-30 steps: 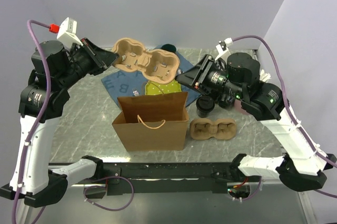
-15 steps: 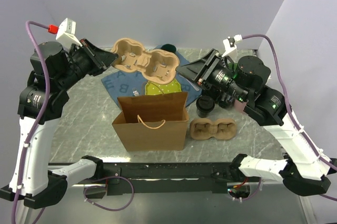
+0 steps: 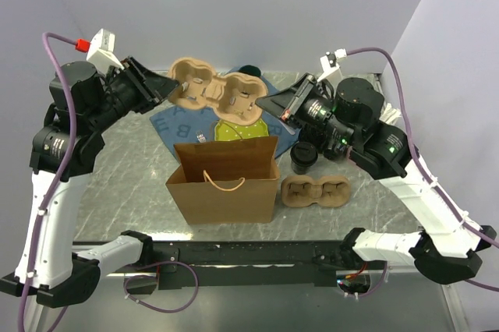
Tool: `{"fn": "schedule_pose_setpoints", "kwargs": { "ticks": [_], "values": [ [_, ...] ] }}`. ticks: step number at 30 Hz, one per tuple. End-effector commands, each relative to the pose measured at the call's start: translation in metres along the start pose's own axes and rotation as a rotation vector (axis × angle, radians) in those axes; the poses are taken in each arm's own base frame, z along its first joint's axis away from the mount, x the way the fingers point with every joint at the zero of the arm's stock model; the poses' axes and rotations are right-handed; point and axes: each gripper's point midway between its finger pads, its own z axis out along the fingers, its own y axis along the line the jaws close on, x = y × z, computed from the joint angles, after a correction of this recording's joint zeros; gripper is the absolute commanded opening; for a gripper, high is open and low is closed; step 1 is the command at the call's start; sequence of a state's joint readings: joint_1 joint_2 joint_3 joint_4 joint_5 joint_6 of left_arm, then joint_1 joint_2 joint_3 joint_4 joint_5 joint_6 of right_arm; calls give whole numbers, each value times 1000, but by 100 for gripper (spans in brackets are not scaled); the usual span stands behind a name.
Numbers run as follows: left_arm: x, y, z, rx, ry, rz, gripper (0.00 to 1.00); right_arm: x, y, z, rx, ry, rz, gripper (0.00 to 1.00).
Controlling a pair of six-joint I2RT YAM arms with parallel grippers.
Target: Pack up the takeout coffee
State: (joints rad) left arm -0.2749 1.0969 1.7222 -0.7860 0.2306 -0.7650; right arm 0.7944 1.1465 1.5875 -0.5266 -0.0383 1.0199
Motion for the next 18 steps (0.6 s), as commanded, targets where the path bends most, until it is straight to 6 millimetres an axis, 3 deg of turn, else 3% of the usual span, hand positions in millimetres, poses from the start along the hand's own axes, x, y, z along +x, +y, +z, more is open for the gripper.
{"fn": "schedule_pose_setpoints", "kwargs": {
  "ticks": [1,3,6,11,14,18],
  "values": [
    [-8,-12,-16,21,-17,29,49,-29,29,-26,-84,-118,-52,0],
    [-12,-11,-22,-2,-29,68,65,-30,26,-36,-61,-108,-82,0],
    [-12,7,-33,-93,-45,105,69,-24,18,-58,-31,-42,-136,0],
    [20,39,-40,-196,60,107,69,-9,16,-94,-67,38,-163,0],
    [46,50,-44,-196,144,97,68,8,19,-99,-88,136,-150,0],
    [65,57,-48,-187,198,90,66,29,23,-103,-132,254,-118,0]
  ]
}}
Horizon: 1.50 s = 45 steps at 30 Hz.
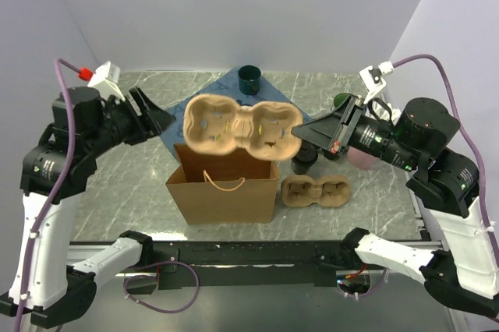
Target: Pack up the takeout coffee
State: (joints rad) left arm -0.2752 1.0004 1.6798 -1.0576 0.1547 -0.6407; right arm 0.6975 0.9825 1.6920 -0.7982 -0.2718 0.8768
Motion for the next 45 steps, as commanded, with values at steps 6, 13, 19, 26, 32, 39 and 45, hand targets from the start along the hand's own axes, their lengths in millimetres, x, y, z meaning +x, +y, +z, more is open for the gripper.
{"fn": "schedule_pose_setpoints", "kwargs": {
  "ticks": [6,13,19,26,32,39,45],
  "values": [
    [45,5,0,63,153,1,65,28,-9,0,8,128,66,0],
    [71,15,-1,53,251,5,65,40,-26,12,74,185,101,0],
    [84,36,-5,-23,279,34,65,45,-41,21,147,212,124,0],
    [97,39,7,-1,306,13,63,44,-46,27,186,224,102,0],
    [103,49,14,-35,321,16,61,46,-52,35,206,237,107,0],
    [99,50,15,-48,320,27,45,38,-46,38,201,204,134,0],
    [104,51,13,-46,336,27,33,31,-45,38,200,155,162,0]
  ]
}}
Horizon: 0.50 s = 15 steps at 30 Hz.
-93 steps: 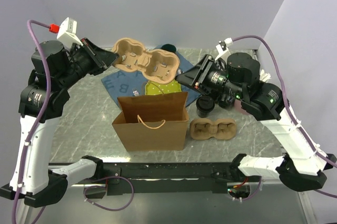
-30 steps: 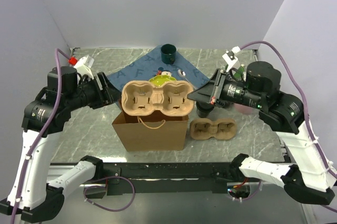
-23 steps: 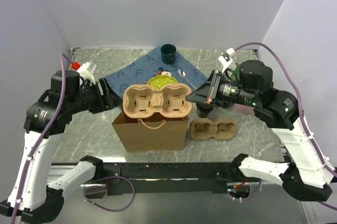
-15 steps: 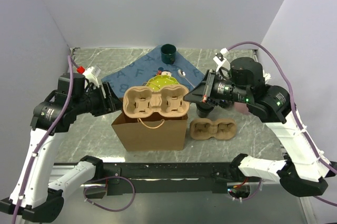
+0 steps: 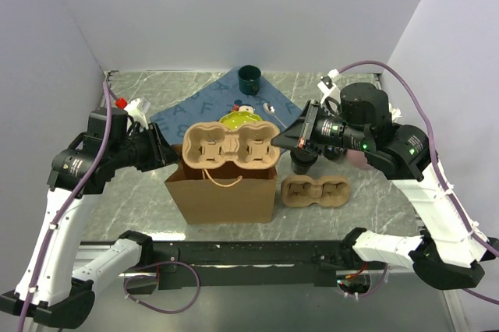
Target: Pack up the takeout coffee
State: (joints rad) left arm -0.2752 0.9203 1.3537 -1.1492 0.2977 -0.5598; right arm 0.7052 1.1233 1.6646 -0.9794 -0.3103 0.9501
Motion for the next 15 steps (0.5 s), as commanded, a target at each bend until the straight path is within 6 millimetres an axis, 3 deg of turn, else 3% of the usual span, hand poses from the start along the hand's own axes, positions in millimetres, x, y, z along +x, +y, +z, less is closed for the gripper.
{"fn": "schedule_pose_setpoints", "kwargs": {
  "ticks": [1,6,10,15],
  "values": [
    [-4,-2,-3,11,-17,25,31,-13,17,-10,-55,-77,2,0],
    [-3,-4,-2,21,-12,28,28,-12,15,-6,-59,-70,16,0],
    [-1,-3,-2,19,-9,28,28,-16,25,-10,-104,-97,24,0],
    [-3,-5,-4,22,-14,31,31,-15,19,-7,-77,-91,35,0]
  ]
}}
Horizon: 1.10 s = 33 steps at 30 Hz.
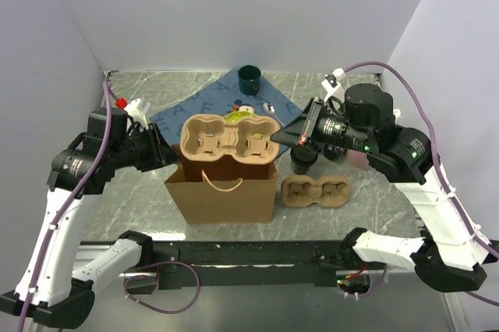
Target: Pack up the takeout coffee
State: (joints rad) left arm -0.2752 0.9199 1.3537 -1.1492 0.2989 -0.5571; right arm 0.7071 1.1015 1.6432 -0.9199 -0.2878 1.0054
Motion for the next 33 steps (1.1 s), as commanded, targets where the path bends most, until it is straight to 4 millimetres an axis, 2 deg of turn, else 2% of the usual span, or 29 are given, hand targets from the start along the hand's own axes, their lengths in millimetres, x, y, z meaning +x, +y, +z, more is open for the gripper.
{"fn": "schedule_pose_setpoints", "kwargs": {
  "ticks": [1,6,12,13,19,22,25,27,33],
  "values": [
    [-5,-5,-5,20,-20,30,31,-5,9,-4,-35,-32,-5,0],
    [-5,-8,-6,32,-16,25,30,3,-11,-5,37,-6,-27,0],
    [-4,-7,-7,28,-15,22,29,10,-19,-5,87,34,-47,0],
    [-4,-8,-8,28,-18,22,29,13,-25,-6,122,46,-44,0],
    [-5,-12,-10,44,-17,13,29,16,-24,-1,201,75,-56,0],
    [-4,-12,-11,47,-19,11,29,24,-22,8,223,105,-46,0],
    [-2,-11,-9,45,-13,3,29,33,-9,15,160,128,-70,0],
    [-1,-10,-8,43,-7,2,30,34,9,14,73,119,-83,0],
    [2,-8,-6,34,1,0,30,37,17,0,42,123,-120,0]
  ]
}}
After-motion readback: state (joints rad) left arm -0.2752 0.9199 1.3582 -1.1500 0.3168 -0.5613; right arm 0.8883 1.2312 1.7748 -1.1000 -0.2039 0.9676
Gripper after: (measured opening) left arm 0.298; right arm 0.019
